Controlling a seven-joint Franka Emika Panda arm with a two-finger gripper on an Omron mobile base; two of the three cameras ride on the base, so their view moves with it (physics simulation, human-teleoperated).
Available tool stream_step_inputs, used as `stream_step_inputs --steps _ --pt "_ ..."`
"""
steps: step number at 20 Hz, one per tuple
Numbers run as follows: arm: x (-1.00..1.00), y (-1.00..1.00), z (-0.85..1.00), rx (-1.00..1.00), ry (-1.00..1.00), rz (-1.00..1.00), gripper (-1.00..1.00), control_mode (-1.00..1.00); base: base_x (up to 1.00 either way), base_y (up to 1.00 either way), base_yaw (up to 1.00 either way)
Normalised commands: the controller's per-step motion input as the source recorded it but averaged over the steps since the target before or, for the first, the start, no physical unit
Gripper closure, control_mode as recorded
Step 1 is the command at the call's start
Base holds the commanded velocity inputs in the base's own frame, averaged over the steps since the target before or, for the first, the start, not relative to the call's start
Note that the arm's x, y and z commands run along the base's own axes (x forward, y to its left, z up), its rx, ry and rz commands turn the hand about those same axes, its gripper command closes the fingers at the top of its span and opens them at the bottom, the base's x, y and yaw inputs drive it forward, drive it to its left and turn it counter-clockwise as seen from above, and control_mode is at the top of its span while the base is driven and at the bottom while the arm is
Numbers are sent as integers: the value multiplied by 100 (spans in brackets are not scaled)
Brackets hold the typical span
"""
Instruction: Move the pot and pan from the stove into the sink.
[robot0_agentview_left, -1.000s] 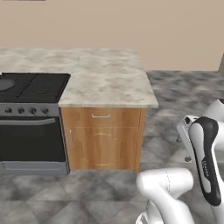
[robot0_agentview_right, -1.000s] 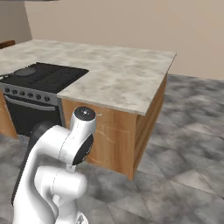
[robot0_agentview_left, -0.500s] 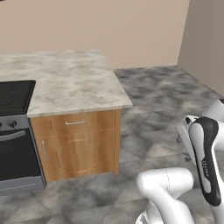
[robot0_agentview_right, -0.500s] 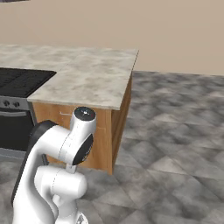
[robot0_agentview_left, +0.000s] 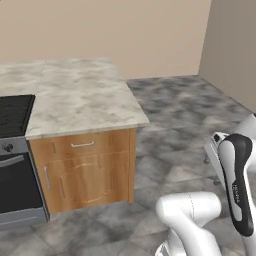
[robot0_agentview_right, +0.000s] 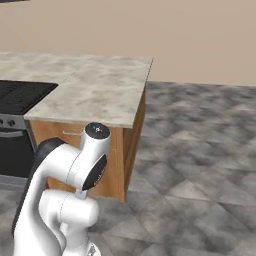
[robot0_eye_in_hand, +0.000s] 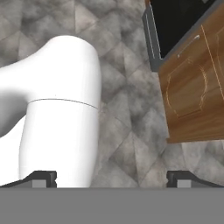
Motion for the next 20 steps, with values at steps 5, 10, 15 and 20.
stream_step_inputs --steps 5,10,15,20 --pt "0 0 0 0 0 0 -100 100 92 9 0" --pt "0 0 0 0 0 0 -100 100 82 5 0" --pt "0 0 0 0 0 0 -100 100 0 3 0" --pt "0 0 0 0 0 0 -100 100 0 57 -7"
